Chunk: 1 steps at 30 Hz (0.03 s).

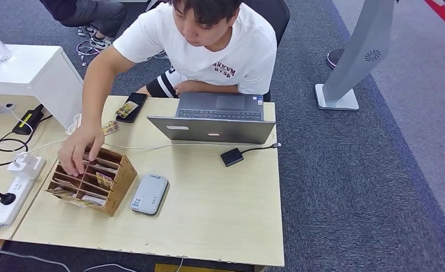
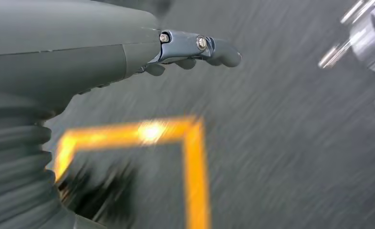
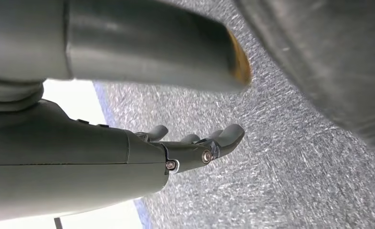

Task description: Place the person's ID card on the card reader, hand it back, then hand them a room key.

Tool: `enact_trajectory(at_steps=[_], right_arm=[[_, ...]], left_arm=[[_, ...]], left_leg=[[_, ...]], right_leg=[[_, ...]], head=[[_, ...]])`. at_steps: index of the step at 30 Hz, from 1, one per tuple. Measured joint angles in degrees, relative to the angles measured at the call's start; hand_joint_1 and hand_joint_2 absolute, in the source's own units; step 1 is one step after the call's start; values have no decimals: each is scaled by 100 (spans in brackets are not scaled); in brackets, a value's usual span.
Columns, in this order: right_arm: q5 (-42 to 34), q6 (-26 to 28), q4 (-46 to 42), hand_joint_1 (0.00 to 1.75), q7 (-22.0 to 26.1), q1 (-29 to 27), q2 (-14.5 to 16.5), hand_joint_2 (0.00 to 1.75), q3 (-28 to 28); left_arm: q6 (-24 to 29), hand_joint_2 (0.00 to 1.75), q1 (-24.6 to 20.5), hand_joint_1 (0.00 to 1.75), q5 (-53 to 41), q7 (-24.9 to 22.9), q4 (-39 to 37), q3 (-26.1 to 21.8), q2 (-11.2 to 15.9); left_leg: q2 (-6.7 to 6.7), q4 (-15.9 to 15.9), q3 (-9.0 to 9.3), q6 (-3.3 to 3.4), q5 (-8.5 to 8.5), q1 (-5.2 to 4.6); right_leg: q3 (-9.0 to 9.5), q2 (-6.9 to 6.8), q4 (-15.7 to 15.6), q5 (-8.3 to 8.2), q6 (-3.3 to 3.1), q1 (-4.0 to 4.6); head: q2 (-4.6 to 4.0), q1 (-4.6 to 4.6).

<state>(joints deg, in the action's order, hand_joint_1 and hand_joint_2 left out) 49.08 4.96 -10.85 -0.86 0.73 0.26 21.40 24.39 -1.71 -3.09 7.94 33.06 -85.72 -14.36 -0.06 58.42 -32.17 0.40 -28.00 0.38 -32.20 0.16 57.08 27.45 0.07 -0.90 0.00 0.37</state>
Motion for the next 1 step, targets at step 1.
enact_trajectory(at_steps=[1], right_arm=[[14, -12, -2, 0, -13, 8, 0, 175, 17]], left_arm=[[-131, 175, -29, 0, 112, 35, -148, -15, 29]], left_leg=[[0, 0, 0, -1, 1, 1]], right_leg=[[0, 0, 0, 0, 0, 1]], head=[[0, -1]])
